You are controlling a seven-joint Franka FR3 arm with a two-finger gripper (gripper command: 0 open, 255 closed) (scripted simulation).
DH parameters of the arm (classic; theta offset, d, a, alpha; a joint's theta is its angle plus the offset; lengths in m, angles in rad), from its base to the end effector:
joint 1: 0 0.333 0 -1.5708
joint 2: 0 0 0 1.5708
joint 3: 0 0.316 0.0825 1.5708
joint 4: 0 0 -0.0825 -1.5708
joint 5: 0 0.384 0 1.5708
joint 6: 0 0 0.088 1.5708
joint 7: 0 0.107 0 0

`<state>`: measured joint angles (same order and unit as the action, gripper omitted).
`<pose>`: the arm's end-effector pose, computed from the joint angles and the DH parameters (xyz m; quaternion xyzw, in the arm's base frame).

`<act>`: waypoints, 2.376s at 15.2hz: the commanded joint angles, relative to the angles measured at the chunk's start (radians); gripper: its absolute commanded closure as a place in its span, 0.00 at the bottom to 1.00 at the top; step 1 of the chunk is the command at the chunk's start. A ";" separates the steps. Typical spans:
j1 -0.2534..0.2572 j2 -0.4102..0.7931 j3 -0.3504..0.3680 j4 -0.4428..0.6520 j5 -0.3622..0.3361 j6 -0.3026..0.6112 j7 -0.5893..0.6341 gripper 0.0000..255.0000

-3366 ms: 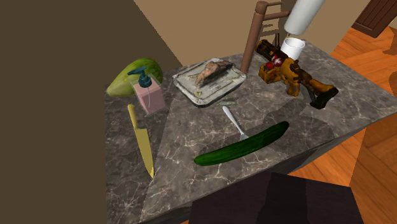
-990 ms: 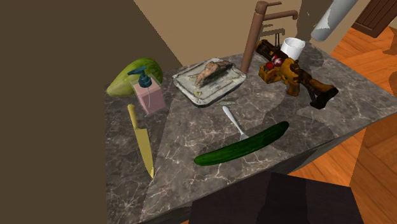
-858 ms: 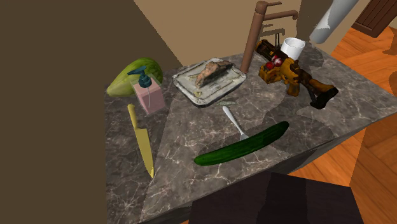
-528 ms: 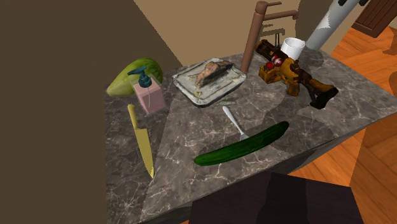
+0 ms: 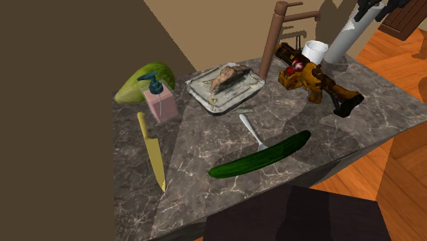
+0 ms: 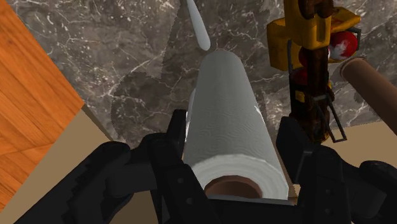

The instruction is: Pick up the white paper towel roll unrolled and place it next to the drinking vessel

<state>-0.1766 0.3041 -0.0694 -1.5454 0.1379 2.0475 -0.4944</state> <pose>0.6555 -0.1511 0.4966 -0.9885 -0.1005 -0.1119 0.0144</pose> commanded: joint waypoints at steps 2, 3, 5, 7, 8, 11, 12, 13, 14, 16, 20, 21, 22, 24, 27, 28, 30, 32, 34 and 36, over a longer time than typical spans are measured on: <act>0.000 0.006 0.001 -0.031 0.003 0.037 -0.005 1.00; 0.000 0.008 0.001 -0.042 0.004 0.050 -0.006 1.00; 0.000 0.012 0.002 -0.062 0.006 0.075 -0.010 1.00; 0.001 0.018 0.002 -0.081 0.008 0.099 -0.013 1.00; 0.001 0.021 0.003 -0.090 0.009 0.111 -0.015 1.00; 0.000 0.031 0.004 -0.116 0.013 0.147 -0.020 1.00; 0.000 0.035 0.004 -0.124 0.014 0.159 -0.022 1.00; 0.000 0.039 0.005 -0.132 0.015 0.171 -0.023 1.00; 0.000 0.043 0.005 -0.140 0.017 0.182 -0.025 1.00; 0.000 0.052 0.007 -0.154 0.020 0.206 -0.029 1.00; 0.000 0.061 0.008 -0.167 0.022 0.227 -0.032 1.00; 0.000 0.061 0.008 -0.167 0.022 0.227 -0.032 1.00; 0.000 0.061 0.008 -0.167 0.022 0.227 -0.032 1.00; 0.000 0.061 0.008 -0.167 0.022 0.227 -0.032 1.00; 0.000 0.061 0.008 -0.167 0.022 0.227 -0.032 0.00; 0.000 0.061 0.008 -0.167 0.022 0.227 -0.032 0.00; 0.000 0.061 0.008 -0.167 0.022 0.227 -0.032 0.00; 0.000 0.061 0.008 -0.167 0.022 0.227 -0.032 0.00; -0.002 0.022 0.004 -0.157 0.016 0.178 -0.029 0.00; -0.004 -0.009 0.001 -0.143 0.011 0.132 -0.025 0.00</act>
<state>-0.1789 0.3045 -0.0671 -1.7054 0.1516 2.2081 -0.5217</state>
